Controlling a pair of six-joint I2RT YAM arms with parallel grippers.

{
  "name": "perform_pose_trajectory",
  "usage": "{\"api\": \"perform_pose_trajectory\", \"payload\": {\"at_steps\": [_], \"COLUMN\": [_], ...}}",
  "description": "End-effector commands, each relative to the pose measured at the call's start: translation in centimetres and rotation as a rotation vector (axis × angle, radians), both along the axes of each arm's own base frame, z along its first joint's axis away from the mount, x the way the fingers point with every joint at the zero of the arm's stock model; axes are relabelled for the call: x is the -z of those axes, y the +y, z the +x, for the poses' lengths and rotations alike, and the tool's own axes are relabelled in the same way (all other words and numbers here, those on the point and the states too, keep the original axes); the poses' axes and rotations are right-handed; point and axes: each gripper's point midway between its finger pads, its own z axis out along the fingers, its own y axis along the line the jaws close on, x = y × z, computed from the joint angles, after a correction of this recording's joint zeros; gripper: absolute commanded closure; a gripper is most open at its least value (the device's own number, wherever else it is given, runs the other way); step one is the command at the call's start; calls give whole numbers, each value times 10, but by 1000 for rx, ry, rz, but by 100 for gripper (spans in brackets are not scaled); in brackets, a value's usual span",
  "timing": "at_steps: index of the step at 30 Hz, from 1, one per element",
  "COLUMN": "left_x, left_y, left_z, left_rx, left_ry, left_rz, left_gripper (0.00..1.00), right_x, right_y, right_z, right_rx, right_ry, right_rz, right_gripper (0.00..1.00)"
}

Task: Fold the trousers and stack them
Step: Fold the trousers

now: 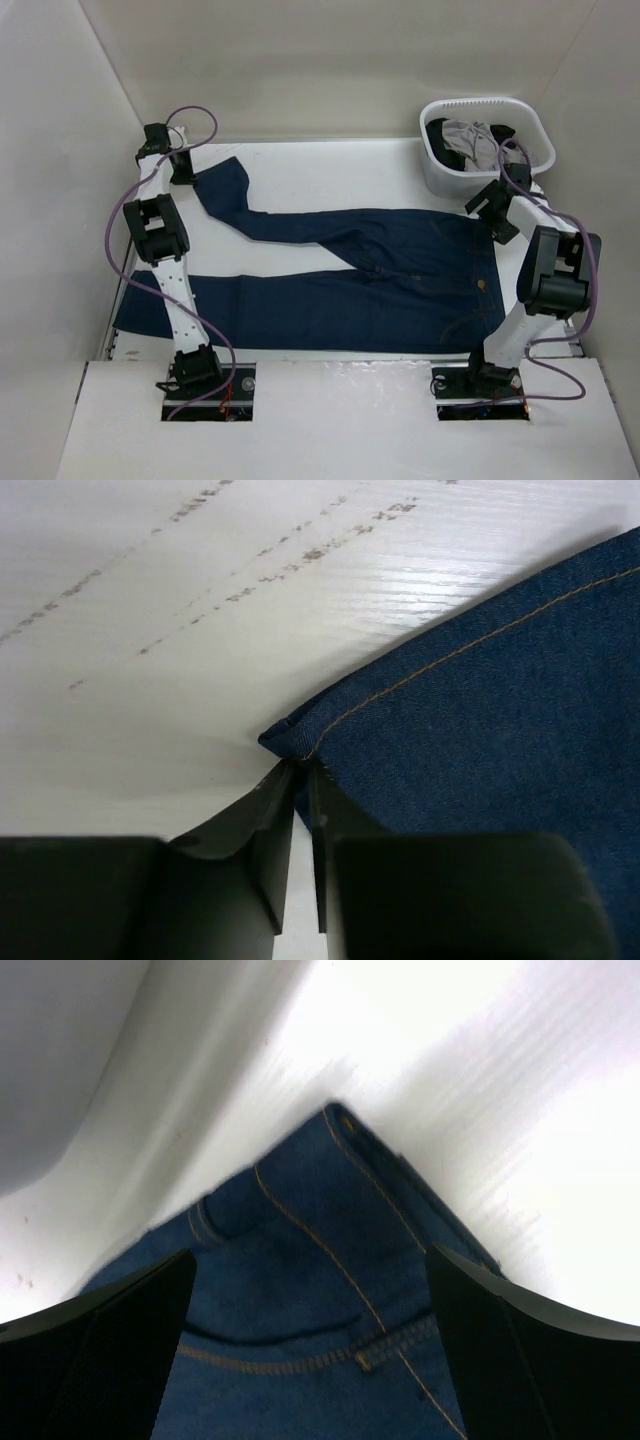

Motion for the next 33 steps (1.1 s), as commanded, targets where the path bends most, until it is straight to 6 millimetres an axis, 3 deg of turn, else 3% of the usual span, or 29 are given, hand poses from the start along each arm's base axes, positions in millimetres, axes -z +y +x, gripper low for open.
{"api": "perform_pose_trajectory", "payload": {"at_steps": [1,4,9,13,15,19,23,25,29,33], "left_x": [17,-9,-71,-110,-116,-121,-130,-138,-153,-170], "left_y": [-26,-7,20,22,29,62,90,98,104,108], "left_z": [-20,-31,-66,-107,-128,-162,-181,-188,-191,-192], "left_rx": [56,19,-35,-54,-72,-137,-188,-208,-204,-179], "left_ry": [93,73,9,-17,-11,9,7,-9,-41,-63], "left_rz": [-58,-17,10,21,39,94,126,132,155,207], "left_gripper": [97,100,100,100,100,100,100,100,100,100], "right_x": [6,13,16,39,57,59,59,58,24,-48], "right_y": [-9,-10,-10,17,38,60,61,58,41,27], "right_z": [9,12,9,-4,-8,-4,-11,-15,-14,0], "right_rx": [15,42,61,63,70,57,53,49,16,-32], "right_ry": [53,76,105,157,164,121,120,120,42,-181], "right_rz": [-6,4,5,56,130,174,174,158,37,-132], "right_gripper": [0,0,0,0,12,45,88,97,100,100]}}
